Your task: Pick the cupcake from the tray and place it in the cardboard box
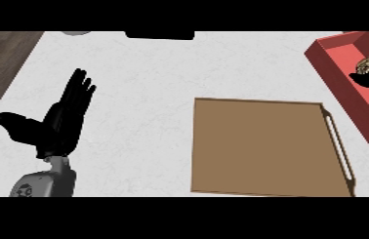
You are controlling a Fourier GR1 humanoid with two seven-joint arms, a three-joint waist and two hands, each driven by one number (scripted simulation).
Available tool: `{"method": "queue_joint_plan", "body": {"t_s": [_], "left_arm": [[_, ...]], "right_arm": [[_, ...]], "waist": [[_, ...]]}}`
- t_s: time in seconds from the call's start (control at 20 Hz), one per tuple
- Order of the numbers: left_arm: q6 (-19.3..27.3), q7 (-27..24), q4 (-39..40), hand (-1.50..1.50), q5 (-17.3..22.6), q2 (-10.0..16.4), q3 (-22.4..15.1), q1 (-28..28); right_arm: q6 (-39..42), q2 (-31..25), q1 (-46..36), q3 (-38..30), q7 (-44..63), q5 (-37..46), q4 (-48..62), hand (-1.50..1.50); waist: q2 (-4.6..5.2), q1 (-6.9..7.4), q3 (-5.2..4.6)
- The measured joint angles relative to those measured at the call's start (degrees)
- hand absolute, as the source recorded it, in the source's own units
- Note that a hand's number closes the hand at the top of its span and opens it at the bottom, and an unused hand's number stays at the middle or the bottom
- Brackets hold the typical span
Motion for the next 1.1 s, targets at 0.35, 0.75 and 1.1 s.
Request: {"method": "queue_joint_plan", "body": {"t_s": [0.35,0.75,1.1], "left_arm": [[-0.7,0.0,0.1,0.00,0.5,0.5,0.3,-0.5],[-0.5,0.7,-0.1,0.00,0.9,0.4,0.7,-0.8],[0.2,1.2,-1.0,0.00,0.6,0.4,0.9,-0.2]], "right_arm": [[-1.1,-1.0,-4.0,-2.8,-5.4,-0.8,14.1,-1.50],[-11.6,-0.1,-6.8,-13.2,-18.8,-11.6,14.1,-1.50],[-4.3,-1.8,-10.0,-24.9,-23.8,-25.2,17.3,-1.50]], "waist": [[0.30,0.52,0.15],[0.11,-0.11,0.28],[-0.32,-0.91,0.19]]}}
